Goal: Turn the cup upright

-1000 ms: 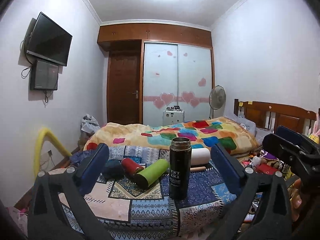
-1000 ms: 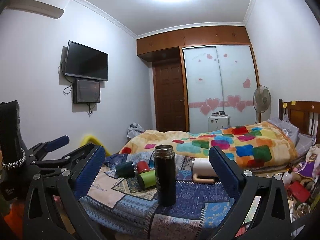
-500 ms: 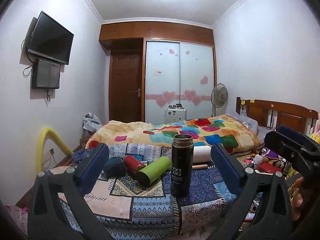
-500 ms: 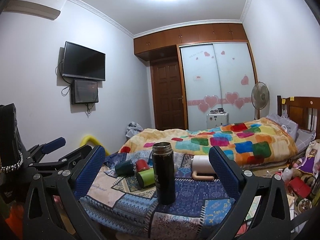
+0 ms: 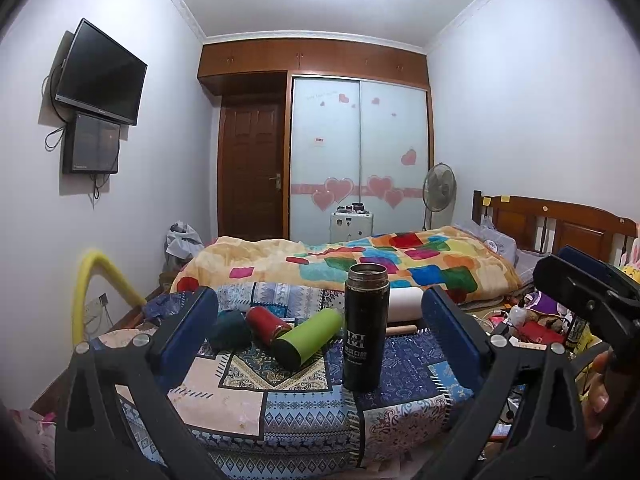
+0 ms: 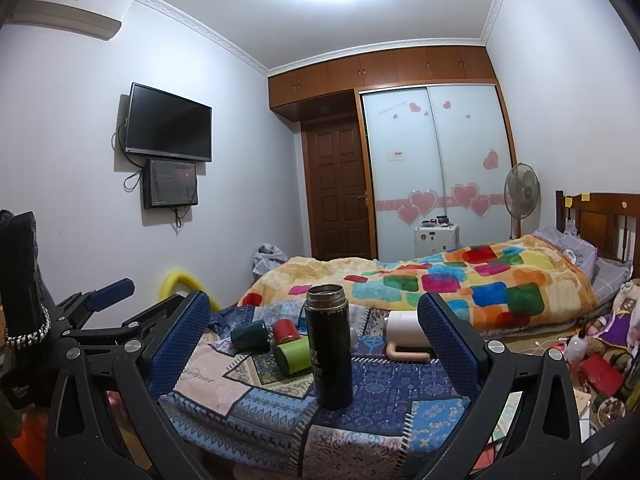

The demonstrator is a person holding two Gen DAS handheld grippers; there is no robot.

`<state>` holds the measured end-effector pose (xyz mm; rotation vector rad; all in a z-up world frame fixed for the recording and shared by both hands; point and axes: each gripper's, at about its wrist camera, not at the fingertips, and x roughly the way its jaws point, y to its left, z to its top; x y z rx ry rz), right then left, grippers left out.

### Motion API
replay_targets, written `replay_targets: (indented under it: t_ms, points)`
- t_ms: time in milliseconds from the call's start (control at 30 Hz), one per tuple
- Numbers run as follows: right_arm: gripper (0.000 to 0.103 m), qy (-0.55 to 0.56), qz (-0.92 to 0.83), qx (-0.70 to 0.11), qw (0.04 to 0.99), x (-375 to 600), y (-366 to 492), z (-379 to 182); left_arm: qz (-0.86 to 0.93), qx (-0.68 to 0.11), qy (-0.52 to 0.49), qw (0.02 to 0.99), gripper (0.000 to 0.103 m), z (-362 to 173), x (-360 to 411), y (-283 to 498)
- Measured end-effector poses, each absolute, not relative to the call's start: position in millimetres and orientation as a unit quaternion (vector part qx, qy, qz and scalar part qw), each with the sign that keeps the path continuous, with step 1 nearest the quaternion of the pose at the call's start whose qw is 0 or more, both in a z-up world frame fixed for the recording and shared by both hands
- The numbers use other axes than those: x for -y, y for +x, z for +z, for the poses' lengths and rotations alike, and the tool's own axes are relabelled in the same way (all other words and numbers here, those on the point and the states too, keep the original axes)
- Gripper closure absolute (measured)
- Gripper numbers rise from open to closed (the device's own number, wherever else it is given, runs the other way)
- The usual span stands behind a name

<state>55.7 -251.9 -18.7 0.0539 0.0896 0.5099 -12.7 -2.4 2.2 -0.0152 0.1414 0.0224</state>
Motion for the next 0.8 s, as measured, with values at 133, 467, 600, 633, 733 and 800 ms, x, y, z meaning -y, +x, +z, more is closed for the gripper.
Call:
replay_targets:
  t_ms: [133, 467, 600, 633, 733, 800]
  points:
    - [0.0, 0.028, 0.253, -0.045, 0.966, 251.8, 55.7, -18.6, 0.01, -0.071, -0.007, 0.997, 0.0, 2.3, 3.3, -13.1]
    - [0.0, 0.026, 0.25, -0.043, 0.967, 251.4, 55.2, -18.0, 0.002, -0.079, -0.013, 0.997, 0.0, 1.5, 1.0, -10.4]
    - [0.0, 0.026, 0.248, -0.042, 0.968, 252.5, 56.0, -18.6, 0.0, -0.079, -0.015, 0.997, 0.0, 2.1, 0.5, -10.3]
    - [0.0, 0.026, 0.248, -0.043, 0.967, 252.6, 56.7, -18.7, 0.0, -0.078, -0.014, 0.997, 0.0, 2.0, 0.8, -10.7]
    - [0.0, 0.028, 0.248, -0.046, 0.967, 252.5, 57.8, -19.5, -0.002, -0.08, -0.014, 0.997, 0.0, 1.5, 0.8, -10.6]
    - [0.0, 0.029, 0.247, -0.047, 0.967, 252.8, 58.5, -20.0, -0.004, -0.082, -0.015, 0.997, 0.0, 1.4, 0.5, -10.6]
